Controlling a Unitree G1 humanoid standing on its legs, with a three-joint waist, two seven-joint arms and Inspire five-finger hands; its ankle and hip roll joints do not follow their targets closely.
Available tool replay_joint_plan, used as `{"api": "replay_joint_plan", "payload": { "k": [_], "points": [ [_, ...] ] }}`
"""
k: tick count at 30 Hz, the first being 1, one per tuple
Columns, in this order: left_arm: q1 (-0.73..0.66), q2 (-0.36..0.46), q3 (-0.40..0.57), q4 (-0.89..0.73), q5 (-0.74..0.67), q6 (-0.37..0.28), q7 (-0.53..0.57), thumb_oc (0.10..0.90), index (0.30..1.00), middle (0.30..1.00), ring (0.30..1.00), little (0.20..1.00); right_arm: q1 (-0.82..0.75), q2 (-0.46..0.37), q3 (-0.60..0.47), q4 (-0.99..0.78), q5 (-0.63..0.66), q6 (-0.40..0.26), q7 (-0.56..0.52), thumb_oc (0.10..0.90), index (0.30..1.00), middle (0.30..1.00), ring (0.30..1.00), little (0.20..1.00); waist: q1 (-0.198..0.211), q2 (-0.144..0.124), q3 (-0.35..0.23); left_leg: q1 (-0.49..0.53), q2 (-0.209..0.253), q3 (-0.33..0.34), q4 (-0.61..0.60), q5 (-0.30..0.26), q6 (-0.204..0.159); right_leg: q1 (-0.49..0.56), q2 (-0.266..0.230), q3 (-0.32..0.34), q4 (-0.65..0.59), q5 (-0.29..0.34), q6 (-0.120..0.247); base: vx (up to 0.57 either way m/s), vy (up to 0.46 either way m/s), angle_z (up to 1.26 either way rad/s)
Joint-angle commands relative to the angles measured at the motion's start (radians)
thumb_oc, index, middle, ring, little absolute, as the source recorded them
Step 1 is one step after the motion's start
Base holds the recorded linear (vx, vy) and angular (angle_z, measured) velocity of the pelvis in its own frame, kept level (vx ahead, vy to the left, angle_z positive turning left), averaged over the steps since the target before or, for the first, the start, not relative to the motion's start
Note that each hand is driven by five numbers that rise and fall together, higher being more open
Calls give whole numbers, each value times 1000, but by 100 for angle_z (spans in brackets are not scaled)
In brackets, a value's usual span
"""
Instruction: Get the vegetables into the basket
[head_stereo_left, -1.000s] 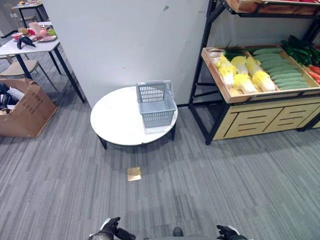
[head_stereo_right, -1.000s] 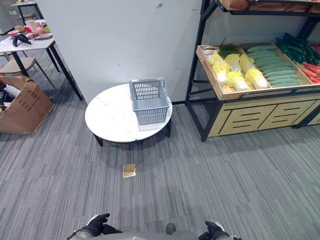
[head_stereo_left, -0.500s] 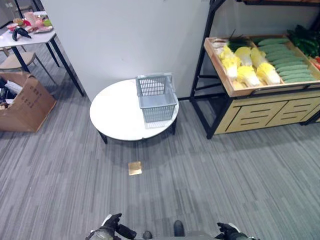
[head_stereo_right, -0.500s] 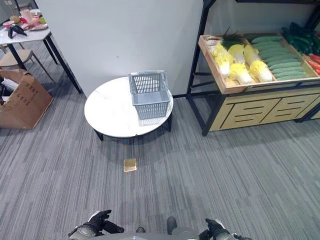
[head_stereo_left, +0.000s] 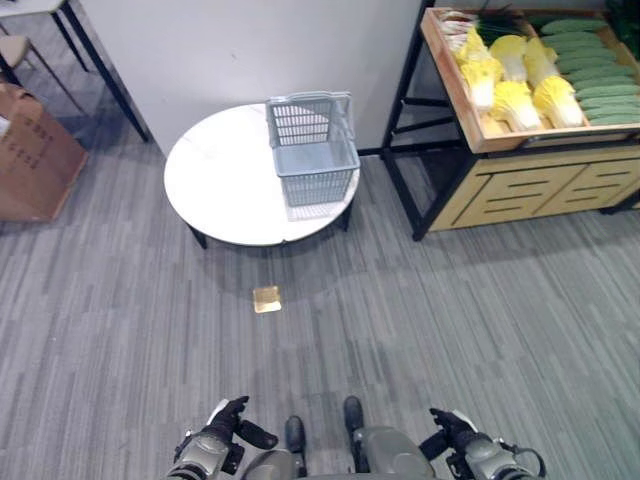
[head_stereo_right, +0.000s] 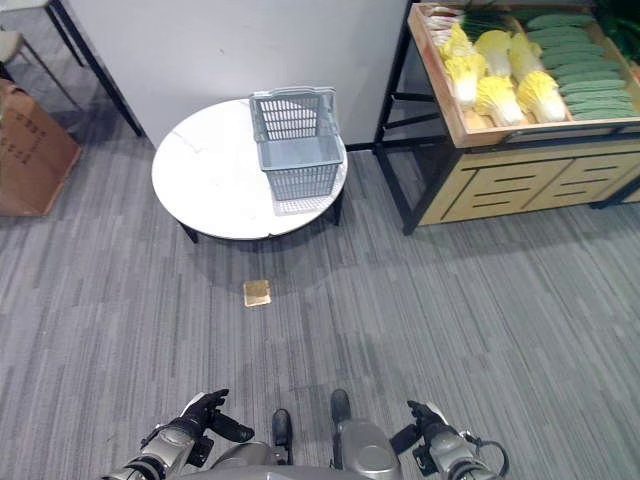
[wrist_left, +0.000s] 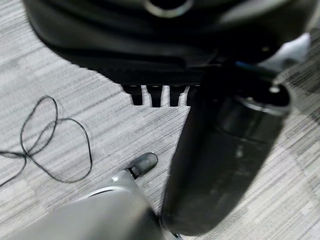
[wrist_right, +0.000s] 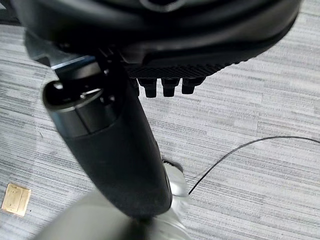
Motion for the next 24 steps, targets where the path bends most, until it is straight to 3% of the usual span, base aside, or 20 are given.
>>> {"api": "replay_joint_plan", "payload": {
  "k": [1,4,5,6,9,12,15,18,19,24],
  "points": [
    [26,34,-8,20,-16,8,-1,900,1000,1000,1000,1000,4,-21,-27,-9,65,-17,-8,900,1000,1000,1000,1000,-16,-24,3,39,-30,-17,46,-62,-46,-10,-83,49,42,142,72,211,51,23],
    [12,33,-1,38,-19,4,2,900,1000,1000,1000,1000,8,-18,-22,6,64,-21,-9,900,1000,1000,1000,1000,-47,-43,16,90,-55,-57,26,-92,-49,-85,-52,63,-130,164,70,204,-13,11],
    [13,32,-1,39,-19,4,2,900,1000,1000,1000,1000,8,-19,-21,6,64,-21,-9,900,1000,1000,1000,1000,-49,-37,18,96,-49,-59,26,-98,-49,-77,-48,59,-134,162,70,310,-33,6],
    [12,31,-3,40,-11,3,3,900,1000,1000,1000,1000,15,-18,-14,12,58,-21,-8,900,1000,1000,1000,1000,-74,-45,28,134,-54,-90,15,-116,-49,-119,-16,88,-220,210,84,324,-29,11],
    [7,27,-5,47,-7,4,3,900,1000,1000,1000,1000,29,-12,-18,19,59,-16,-7,900,1000,1000,1000,1000,-104,-43,32,190,-50,-127,3,-143,-54,-175,-4,14,-325,259,97,334,-30,49],
    [7,18,-8,53,4,5,2,900,1000,1000,1000,1000,42,-11,-11,15,38,-17,-5,900,1000,1000,1000,1000,-126,-47,24,233,-61,-154,3,-171,-57,-188,-3,-63,-330,274,92,235,-45,64],
    [12,2,-23,54,14,10,1,900,1000,1000,1000,1000,57,-24,-2,21,28,-18,-5,900,1000,1000,1000,1000,-139,-31,0,253,-45,-188,3,-178,-72,-163,-2,-49,-318,276,59,210,-111,28],
    [3,-7,-35,56,9,15,1,900,1000,1000,1000,1000,55,-36,-5,34,27,-14,-2,900,1000,1000,1000,1000,-156,6,-20,252,-3,-218,3,-138,-101,-163,4,-62,-284,257,34,247,-147,57],
    [3,-9,-35,59,12,14,4,900,1000,1000,1000,1000,58,-37,-9,41,24,-12,1,900,1000,1000,1000,1000,-157,23,-36,265,21,-218,21,-88,-124,-166,10,-101,-243,228,17,377,-222,53],
    [-4,-24,-49,49,13,20,13,900,1000,1000,1000,1000,51,-52,-14,21,48,-19,-6,900,1000,1000,1000,1000,-173,56,-45,237,58,-214,108,1,-180,-123,22,-137,-232,167,-12,233,-156,36]
  ]
}}
